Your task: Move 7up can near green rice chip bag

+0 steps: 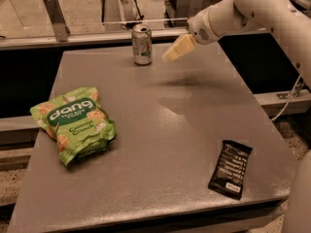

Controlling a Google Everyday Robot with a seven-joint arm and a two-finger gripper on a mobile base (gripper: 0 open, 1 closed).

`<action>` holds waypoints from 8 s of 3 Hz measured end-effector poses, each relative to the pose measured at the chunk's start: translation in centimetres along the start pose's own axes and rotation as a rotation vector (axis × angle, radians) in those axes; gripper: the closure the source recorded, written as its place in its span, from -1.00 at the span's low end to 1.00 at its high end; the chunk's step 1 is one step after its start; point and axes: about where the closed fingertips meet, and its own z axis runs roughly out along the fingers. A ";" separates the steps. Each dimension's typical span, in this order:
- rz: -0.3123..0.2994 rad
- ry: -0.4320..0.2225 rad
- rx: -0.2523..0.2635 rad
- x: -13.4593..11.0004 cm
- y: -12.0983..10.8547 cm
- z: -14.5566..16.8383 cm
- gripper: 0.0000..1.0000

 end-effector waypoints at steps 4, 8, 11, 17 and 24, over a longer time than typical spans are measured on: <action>0.093 -0.250 -0.171 -4.5 3.4 10.8 -0.66; 0.112 -0.404 -0.192 -6.9 3.7 8.0 1.00; 0.066 -0.452 -0.317 -7.9 10.1 8.6 1.00; -0.011 -0.441 -0.641 -8.4 26.6 7.8 0.19; -0.166 -0.448 -0.236 -8.1 11.9 -2.5 -1.00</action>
Offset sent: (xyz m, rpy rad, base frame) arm 0.0507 0.0984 -0.0165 0.3124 -0.0096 0.1307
